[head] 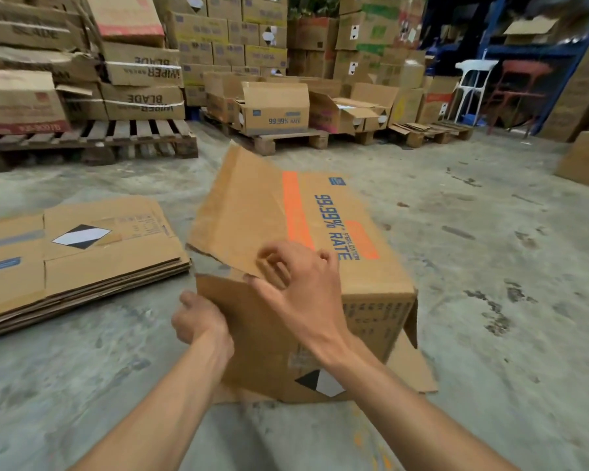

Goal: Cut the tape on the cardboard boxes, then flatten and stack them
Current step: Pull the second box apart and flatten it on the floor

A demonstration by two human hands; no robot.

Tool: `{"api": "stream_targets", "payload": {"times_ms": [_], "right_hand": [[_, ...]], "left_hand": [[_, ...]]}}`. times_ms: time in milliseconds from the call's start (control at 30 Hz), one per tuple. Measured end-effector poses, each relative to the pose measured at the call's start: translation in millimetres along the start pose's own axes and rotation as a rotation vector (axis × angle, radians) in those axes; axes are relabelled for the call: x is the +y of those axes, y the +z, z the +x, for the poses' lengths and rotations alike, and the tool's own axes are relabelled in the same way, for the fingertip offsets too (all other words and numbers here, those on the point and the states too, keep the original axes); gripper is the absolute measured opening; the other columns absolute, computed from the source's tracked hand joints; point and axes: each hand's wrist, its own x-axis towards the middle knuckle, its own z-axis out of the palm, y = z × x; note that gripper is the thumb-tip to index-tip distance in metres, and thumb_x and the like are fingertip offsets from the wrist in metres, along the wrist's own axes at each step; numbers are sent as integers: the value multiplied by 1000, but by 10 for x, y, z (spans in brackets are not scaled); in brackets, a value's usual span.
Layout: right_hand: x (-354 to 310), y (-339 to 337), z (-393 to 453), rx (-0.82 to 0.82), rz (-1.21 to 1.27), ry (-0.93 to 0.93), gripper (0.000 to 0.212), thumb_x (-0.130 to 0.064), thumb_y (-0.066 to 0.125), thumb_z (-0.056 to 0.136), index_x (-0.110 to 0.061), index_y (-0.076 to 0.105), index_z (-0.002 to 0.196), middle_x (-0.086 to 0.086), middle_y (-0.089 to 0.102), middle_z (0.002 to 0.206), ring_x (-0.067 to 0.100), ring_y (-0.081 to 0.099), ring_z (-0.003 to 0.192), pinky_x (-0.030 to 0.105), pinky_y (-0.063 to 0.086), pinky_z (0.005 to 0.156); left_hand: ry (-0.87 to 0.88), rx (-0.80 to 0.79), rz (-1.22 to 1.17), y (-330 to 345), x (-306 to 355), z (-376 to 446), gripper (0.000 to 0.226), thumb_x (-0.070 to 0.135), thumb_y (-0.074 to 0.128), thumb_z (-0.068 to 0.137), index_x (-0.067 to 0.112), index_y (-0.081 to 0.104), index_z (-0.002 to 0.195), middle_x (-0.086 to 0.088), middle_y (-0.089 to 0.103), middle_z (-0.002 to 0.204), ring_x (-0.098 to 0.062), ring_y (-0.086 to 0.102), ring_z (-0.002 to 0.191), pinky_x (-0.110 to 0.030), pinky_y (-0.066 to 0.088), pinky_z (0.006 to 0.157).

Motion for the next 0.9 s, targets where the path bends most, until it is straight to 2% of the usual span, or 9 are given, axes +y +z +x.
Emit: {"api": "stream_targets", "payload": {"times_ms": [100, 200, 300, 400, 467, 533, 667, 800, 900], "right_hand": [[101, 85, -307, 95, -163, -87, 9, -35, 68, 82, -33, 64, 89, -16, 63, 93, 10, 58, 98, 36, 31, 86], [317, 53, -632, 295, -107, 3, 15, -32, 71, 82, -25, 65, 95, -2, 53, 108, 21, 49, 108, 37, 33, 94], [542, -87, -964, 503, 97, 232, 8, -32, 55, 90, -27, 50, 91, -7, 39, 104, 20, 45, 101, 38, 36, 89], [845, -199, -1134, 565, 451, 605, 12, -23, 41, 99, -24, 46, 88, -3, 47, 87, 8, 48, 78, 30, 38, 73], [1127, -220, -1139, 460, 534, 832, 19, -17, 39, 103, -21, 55, 93, 1, 57, 91, 9, 53, 81, 32, 40, 74], [1301, -216, -1046, 234, 638, 960, 29, -22, 34, 104, -17, 62, 98, 2, 64, 97, 18, 56, 89, 33, 44, 75], [1448, -261, -711, 73, 911, 1070, 47, -27, 28, 105, -17, 65, 79, 1, 72, 80, 19, 65, 82, 40, 50, 81], [1591, -247, -509, -33, 880, 1144, 46, -20, 32, 105, -17, 42, 61, -4, 53, 44, 20, 48, 54, 24, 45, 50], [1644, -226, -471, -29, 940, 1273, 46, -17, 31, 106, -22, 29, 60, -5, 39, 35, 14, 38, 40, 19, 35, 38]], "left_hand": [[19, -29, 12, -70, -25, 14, 52, 34, 35, 101, -8, 63, 114, -24, 63, 121, -38, 59, 109, -42, 46, 89], [-2, -56, -1, -107, -9, -7, 52, 36, 36, 101, -6, 65, 111, -21, 65, 118, -35, 61, 104, -42, 48, 85], [21, -58, 12, -141, -19, 10, 53, 36, 34, 102, -6, 65, 110, -21, 64, 118, -35, 61, 103, -40, 46, 82], [36, -56, 11, -143, -20, 19, 54, 37, 32, 102, -5, 64, 110, -21, 65, 118, -35, 61, 103, -41, 47, 83], [37, -60, 17, -129, -13, 11, 54, 36, 30, 102, -6, 63, 114, -21, 63, 122, -36, 60, 107, -40, 45, 84], [40, -55, 28, -118, -10, 5, 55, 35, 29, 103, -7, 60, 119, -23, 60, 127, -37, 58, 112, -40, 44, 88], [40, -39, 17, -127, -17, 24, 53, 32, 27, 103, -6, 57, 124, -22, 58, 131, -36, 56, 115, -40, 43, 91], [109, -43, 44, -127, -36, 48, 51, 30, 22, 106, -4, 49, 134, -22, 52, 138, -34, 50, 124, -35, 41, 91], [167, -16, 26, -107, -80, 57, 49, 27, 23, 107, -4, 53, 129, -21, 55, 134, -32, 52, 121, -29, 34, 77]]}}
